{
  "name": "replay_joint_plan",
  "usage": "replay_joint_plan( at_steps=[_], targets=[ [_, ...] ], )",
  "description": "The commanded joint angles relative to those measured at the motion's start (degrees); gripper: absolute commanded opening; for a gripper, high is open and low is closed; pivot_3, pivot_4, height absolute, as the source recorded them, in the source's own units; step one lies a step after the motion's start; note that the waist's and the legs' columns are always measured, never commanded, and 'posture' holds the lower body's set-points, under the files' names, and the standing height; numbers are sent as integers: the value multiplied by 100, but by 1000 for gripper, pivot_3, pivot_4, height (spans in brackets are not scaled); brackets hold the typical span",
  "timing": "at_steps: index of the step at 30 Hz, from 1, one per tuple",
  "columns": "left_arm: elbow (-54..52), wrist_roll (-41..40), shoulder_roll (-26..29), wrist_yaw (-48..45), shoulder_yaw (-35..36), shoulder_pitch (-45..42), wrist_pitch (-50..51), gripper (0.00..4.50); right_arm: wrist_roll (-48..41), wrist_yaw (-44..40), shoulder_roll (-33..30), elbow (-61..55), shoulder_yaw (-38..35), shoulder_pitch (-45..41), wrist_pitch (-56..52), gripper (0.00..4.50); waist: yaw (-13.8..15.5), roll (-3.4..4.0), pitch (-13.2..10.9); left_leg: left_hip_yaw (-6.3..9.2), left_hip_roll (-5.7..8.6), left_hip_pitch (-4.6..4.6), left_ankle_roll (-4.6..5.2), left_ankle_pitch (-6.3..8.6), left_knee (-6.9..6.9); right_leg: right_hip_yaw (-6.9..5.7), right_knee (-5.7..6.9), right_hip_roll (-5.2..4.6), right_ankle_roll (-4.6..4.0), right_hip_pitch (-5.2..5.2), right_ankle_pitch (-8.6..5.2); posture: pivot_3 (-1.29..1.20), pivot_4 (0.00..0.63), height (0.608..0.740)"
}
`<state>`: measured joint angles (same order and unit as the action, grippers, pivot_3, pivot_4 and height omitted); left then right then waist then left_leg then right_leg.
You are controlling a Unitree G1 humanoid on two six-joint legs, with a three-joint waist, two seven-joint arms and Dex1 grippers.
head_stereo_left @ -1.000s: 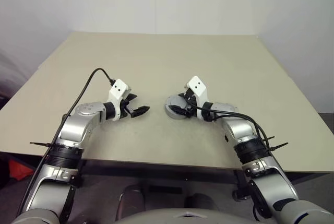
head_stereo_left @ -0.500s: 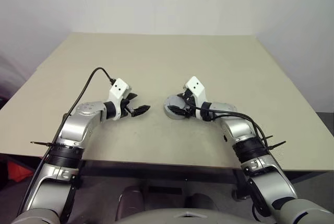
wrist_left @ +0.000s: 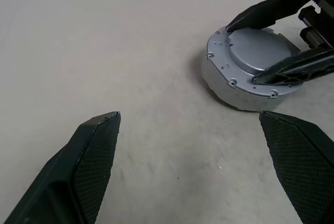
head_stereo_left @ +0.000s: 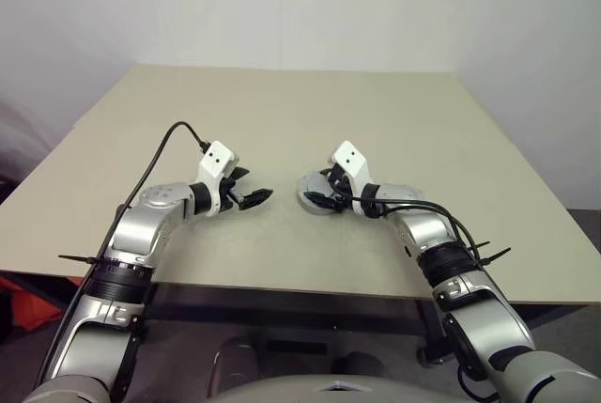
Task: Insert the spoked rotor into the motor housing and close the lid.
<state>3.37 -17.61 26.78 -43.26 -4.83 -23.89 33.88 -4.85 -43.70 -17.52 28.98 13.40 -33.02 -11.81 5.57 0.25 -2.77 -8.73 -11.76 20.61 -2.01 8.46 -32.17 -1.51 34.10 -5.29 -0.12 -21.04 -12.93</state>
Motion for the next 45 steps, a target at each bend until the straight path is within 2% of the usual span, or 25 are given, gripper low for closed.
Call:
replay_joint_plan(
  at_steps=[1,6,9,14,20,27,29,36,45],
  targets=[
    [-299,-22,-16,12,20,-22,-4,4500,-130,-126,-41,237,-135,172,-896,3230,0,1,-1,8,0,1,0,0,3,-4,-13,2,0,6,0,0,0,740],
    [-331,-17,-21,11,27,14,12,4500,-368,-278,-26,-141,-315,108,-1416,3230,-3,-11,7,10,-1,23,13,8,13,8,-39,3,-1,4,1,0,0,740],
    [-330,-18,-13,12,39,14,22,4500,-130,-315,-128,-152,-174,119,-1038,3230,-19,-20,14,7,-5,53,18,11,13,6,-22,9,-6,3,8,0,0,740],
    [-310,-15,3,16,64,7,18,4500,151,-310,-232,-38,27,243,-200,3230,-25,-17,13,-35,-8,49,27,21,18,2,60,23,-49,-37,20,0,0,740],
    [-309,-15,9,17,71,-3,20,4500,220,-166,-166,157,45,333,182,3230,-21,-15,12,-41,-8,48,21,18,37,9,57,24,-17,-50,-3,0,0,740],
    [-283,-11,17,-9,61,-28,11,4500,-764,-370,165,-249,-648,220,-930,3230,-22,-14,11,-20,-6,49,21,18,36,13,53,18,-15,-58,-3,0,0,740],
    [-270,-6,17,-13,57,-37,5,4500,-804,-426,149,-354,-683,205,-1022,3230,-24,-13,10,-4,-6,51,21,18,37,13,54,19,-15,-60,-3,0,0,740],
    [-225,4,13,-2,76,-68,-29,4500,-222,-452,-74,-231,-272,293,-342,3230,-26,-15,11,-40,-6,60,20,18,60,11,55,25,-45,-79,10,0,0,740],
    [-243,4,29,-1,83,-51,-19,4500,-316,-157,137,-163,-490,223,44,3230,-32,-15,8,-67,-8,59,16,15,73,18,56,26,-25,-104,-6,0,0,740]
  ],
)
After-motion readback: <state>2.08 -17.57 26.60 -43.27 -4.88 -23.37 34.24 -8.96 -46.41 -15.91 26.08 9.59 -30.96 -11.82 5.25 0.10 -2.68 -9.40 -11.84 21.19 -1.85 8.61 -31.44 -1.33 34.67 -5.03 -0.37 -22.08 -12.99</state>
